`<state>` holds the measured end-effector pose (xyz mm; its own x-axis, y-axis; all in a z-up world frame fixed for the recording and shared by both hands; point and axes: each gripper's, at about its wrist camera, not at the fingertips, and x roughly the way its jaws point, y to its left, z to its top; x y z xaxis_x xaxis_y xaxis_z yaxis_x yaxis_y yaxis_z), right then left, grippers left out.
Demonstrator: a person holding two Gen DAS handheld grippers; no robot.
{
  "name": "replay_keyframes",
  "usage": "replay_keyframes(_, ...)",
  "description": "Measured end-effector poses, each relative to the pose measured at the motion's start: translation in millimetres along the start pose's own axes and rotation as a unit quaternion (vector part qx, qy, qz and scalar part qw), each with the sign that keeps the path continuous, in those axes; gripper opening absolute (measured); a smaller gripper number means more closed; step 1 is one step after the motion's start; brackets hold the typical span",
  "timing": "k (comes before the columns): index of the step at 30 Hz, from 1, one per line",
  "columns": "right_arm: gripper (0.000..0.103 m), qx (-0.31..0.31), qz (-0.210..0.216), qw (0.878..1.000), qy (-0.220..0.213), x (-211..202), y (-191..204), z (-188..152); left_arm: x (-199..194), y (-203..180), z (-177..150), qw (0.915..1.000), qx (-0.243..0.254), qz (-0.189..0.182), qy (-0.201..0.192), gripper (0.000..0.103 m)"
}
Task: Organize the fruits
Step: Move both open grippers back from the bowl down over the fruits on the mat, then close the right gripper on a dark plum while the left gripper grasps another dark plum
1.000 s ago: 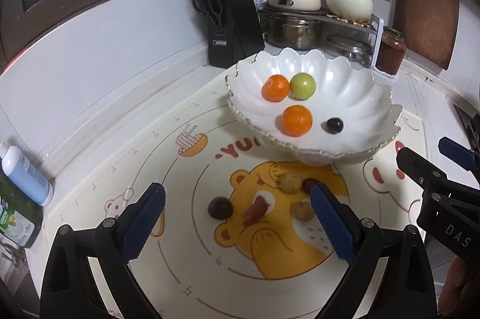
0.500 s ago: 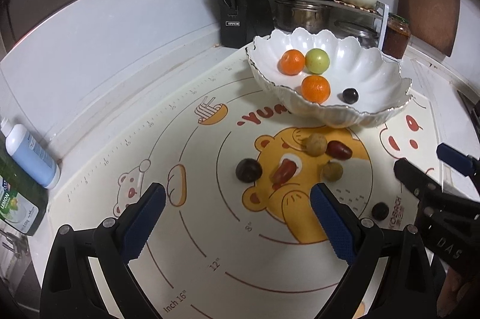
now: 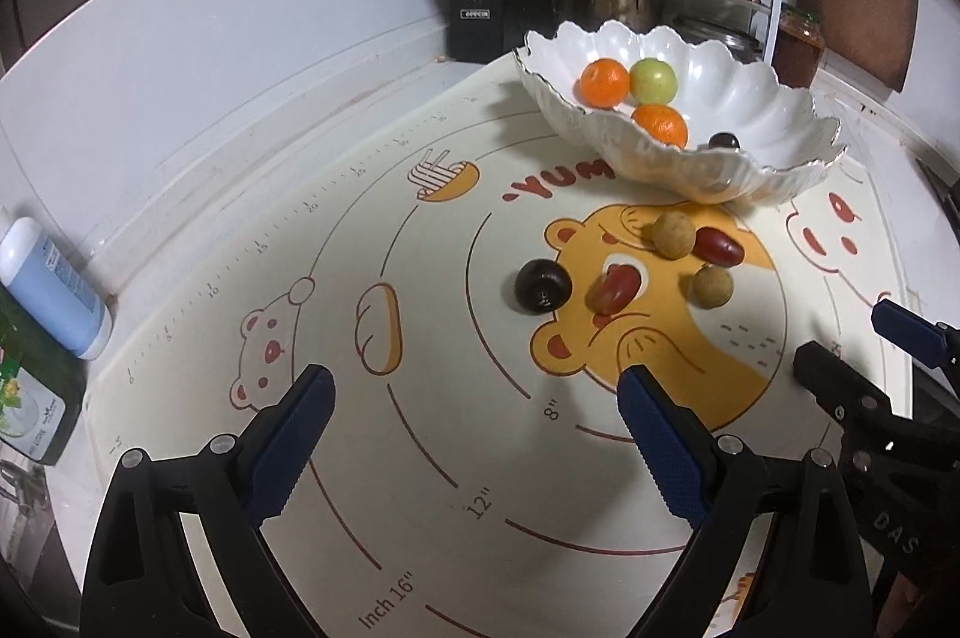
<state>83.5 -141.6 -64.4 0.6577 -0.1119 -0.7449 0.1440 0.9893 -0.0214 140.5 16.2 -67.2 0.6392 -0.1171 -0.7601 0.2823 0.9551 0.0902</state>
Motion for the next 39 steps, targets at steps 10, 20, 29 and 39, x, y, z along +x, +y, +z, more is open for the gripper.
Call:
replay_keyframes(10,0.058,0.013,-0.010,1.000,0.027,17,3,-3,23,-2,9,0.9993,0.027,-0.026,0.011,0.090)
replay_keyframes(20,0.045,0.041,-0.012,0.998,0.054,28,0,-2,40,-11,24,0.9966,0.064,-0.052,0.008,0.083)
replay_keyframes(29,0.036,0.054,-0.014,0.997,0.060,31,-1,-1,51,-15,31,0.9944,0.079,-0.069,0.007,0.072)
replay_keyframes(39,0.027,0.048,-0.017,0.997,0.062,31,6,0,54,-9,32,0.9939,0.075,-0.081,0.000,0.061)
